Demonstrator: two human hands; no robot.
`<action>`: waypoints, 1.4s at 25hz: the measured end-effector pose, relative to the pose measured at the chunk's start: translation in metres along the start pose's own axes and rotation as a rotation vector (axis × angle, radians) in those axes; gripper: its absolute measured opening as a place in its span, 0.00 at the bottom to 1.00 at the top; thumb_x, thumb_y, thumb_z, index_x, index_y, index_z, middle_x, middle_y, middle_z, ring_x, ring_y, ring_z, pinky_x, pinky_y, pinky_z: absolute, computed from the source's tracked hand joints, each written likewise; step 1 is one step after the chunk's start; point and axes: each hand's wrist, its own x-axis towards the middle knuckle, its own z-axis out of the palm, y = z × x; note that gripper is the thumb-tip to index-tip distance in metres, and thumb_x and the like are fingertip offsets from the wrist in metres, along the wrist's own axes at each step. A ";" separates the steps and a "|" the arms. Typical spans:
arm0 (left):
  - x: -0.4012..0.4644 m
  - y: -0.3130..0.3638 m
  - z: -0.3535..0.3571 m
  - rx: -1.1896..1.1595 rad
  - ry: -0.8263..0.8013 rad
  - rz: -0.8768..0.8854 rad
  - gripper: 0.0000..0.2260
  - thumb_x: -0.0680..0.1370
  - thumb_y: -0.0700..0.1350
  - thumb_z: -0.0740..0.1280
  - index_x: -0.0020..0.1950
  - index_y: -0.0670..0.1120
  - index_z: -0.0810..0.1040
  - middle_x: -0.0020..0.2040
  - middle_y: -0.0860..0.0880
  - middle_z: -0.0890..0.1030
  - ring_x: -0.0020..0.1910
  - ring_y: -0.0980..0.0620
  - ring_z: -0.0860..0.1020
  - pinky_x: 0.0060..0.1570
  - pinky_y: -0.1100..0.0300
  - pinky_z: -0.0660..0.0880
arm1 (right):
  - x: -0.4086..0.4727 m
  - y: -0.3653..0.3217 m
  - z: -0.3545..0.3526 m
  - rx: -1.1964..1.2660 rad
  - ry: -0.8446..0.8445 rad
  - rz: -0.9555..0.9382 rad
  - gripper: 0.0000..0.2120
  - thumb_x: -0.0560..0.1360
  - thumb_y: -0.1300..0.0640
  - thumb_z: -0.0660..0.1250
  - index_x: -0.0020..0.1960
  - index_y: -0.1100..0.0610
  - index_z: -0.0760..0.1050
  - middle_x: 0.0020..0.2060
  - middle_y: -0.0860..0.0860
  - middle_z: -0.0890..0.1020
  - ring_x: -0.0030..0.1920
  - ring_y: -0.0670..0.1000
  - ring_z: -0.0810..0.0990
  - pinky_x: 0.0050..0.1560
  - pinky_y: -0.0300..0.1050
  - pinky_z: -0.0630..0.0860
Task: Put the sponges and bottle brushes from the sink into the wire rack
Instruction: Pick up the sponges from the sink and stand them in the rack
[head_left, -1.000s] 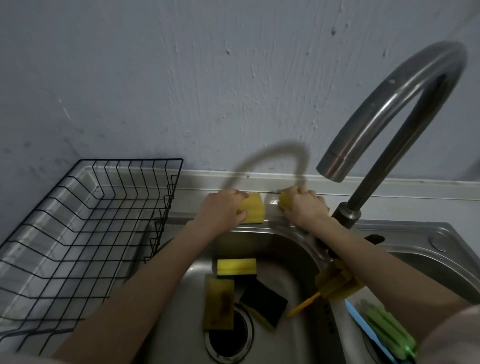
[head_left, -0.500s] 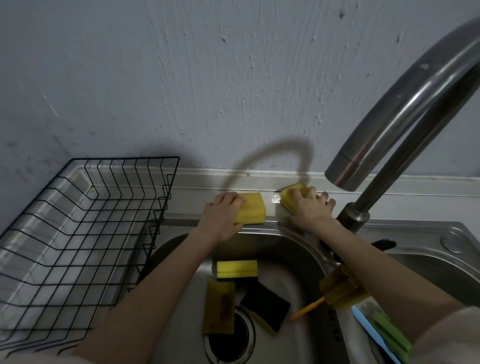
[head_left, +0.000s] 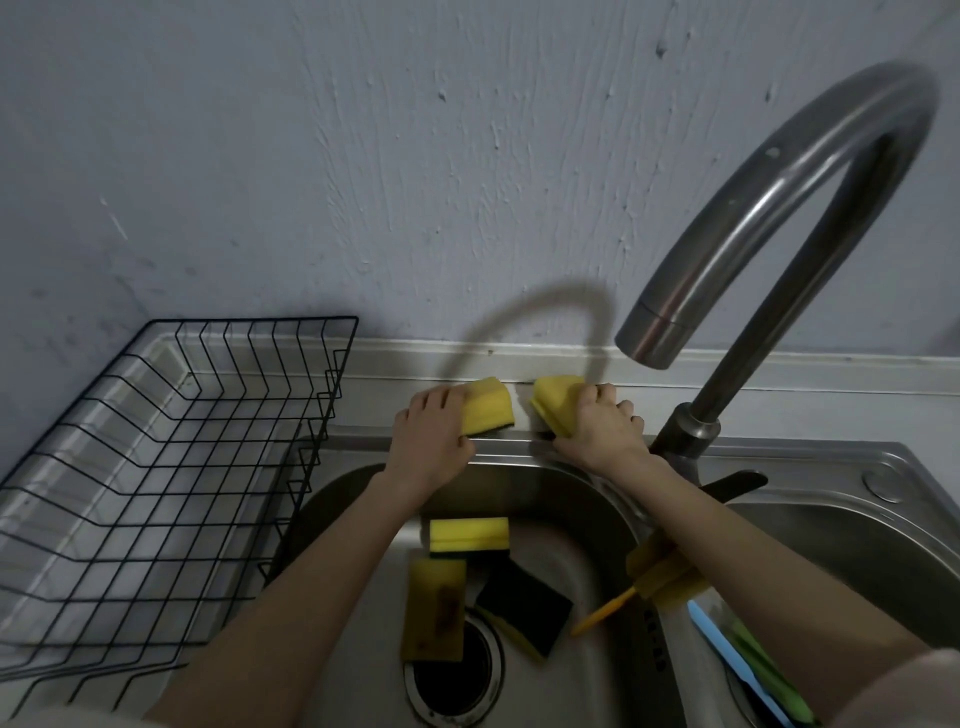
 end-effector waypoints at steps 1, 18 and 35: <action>-0.001 0.000 -0.005 -0.039 0.023 -0.025 0.25 0.73 0.43 0.62 0.69 0.44 0.61 0.68 0.42 0.67 0.66 0.42 0.66 0.63 0.48 0.66 | -0.003 -0.003 -0.002 0.038 0.015 -0.011 0.34 0.71 0.49 0.67 0.68 0.64 0.56 0.65 0.64 0.64 0.65 0.66 0.65 0.66 0.59 0.63; -0.130 -0.012 -0.109 -0.453 0.457 -0.243 0.17 0.75 0.47 0.64 0.61 0.42 0.69 0.47 0.46 0.71 0.43 0.49 0.71 0.34 0.62 0.64 | -0.119 -0.072 -0.057 0.819 0.034 -0.292 0.21 0.74 0.51 0.64 0.65 0.55 0.69 0.56 0.52 0.75 0.52 0.50 0.73 0.54 0.43 0.70; -0.224 -0.135 -0.140 -0.345 0.522 -0.415 0.21 0.74 0.48 0.64 0.65 0.41 0.67 0.57 0.39 0.74 0.51 0.43 0.74 0.46 0.52 0.72 | -0.154 -0.196 -0.011 0.724 -0.031 -0.437 0.21 0.71 0.52 0.69 0.61 0.54 0.69 0.58 0.56 0.73 0.50 0.51 0.73 0.45 0.40 0.69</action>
